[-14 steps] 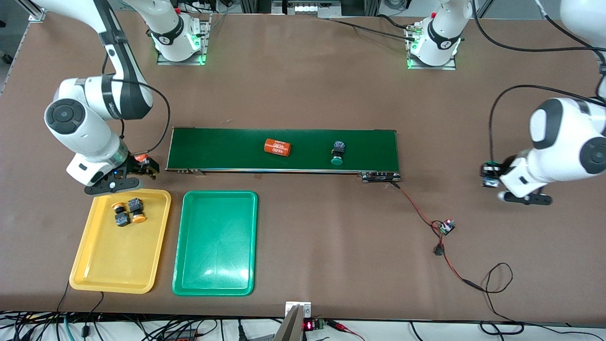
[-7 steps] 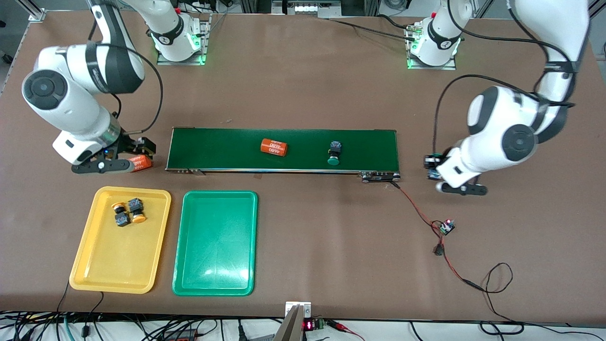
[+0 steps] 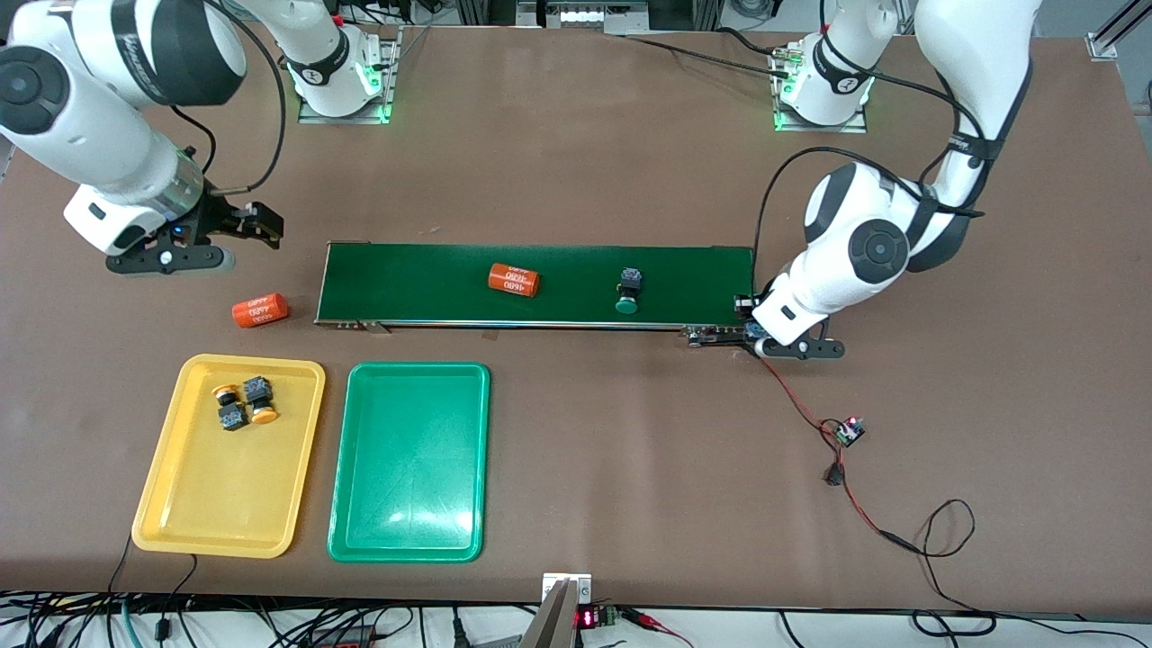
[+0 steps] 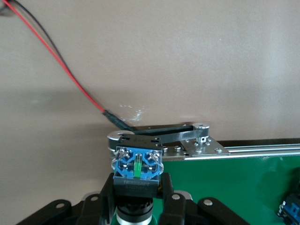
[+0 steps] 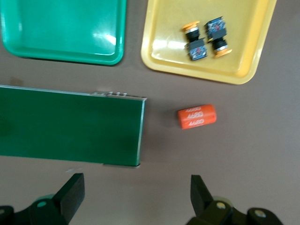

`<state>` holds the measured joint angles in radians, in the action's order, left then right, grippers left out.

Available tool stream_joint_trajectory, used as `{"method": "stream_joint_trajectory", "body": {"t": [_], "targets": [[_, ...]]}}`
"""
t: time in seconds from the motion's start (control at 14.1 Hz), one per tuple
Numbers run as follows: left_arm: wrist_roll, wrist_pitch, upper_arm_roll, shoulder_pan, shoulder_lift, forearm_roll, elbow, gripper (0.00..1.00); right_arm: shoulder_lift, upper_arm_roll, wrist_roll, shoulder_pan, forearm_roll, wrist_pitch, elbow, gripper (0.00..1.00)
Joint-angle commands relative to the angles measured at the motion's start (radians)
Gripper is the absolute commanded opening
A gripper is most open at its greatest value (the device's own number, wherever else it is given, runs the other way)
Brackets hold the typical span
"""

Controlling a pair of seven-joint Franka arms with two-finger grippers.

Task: Sort buttons by color to trays
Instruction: 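Carry the green button to the belt end with the left gripper, then lower the green button onto the belt and open the left gripper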

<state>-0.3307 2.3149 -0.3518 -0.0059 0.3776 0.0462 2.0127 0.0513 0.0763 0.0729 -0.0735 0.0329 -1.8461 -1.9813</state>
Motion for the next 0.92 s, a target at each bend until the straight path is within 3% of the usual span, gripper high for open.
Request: {"method": "stream_joint_trajectory", "body": {"t": [0.0,0.21,0.42,0.85], "targets": [[-0.014,0.05,0.016,-0.02,-0.048,0.029,0.066,0.0,0.028,0.077,-0.007,0.064,-0.048,-0.01,-0.033,1.0],[-0.051,0.05,-0.001,-0.037,-0.068,0.035,0.089,0.0,0.027,0.089,-0.005,0.063,-0.059,-0.079,-0.059,1.0],[-0.067,0.049,-0.01,-0.042,-0.082,0.035,0.113,0.0,0.07,0.092,-0.01,0.064,-0.057,-0.139,-0.154,1.0],[-0.063,0.044,-0.041,-0.043,-0.072,0.035,0.13,0.0,0.09,0.092,-0.01,0.064,-0.057,-0.136,-0.163,1.0]]}}
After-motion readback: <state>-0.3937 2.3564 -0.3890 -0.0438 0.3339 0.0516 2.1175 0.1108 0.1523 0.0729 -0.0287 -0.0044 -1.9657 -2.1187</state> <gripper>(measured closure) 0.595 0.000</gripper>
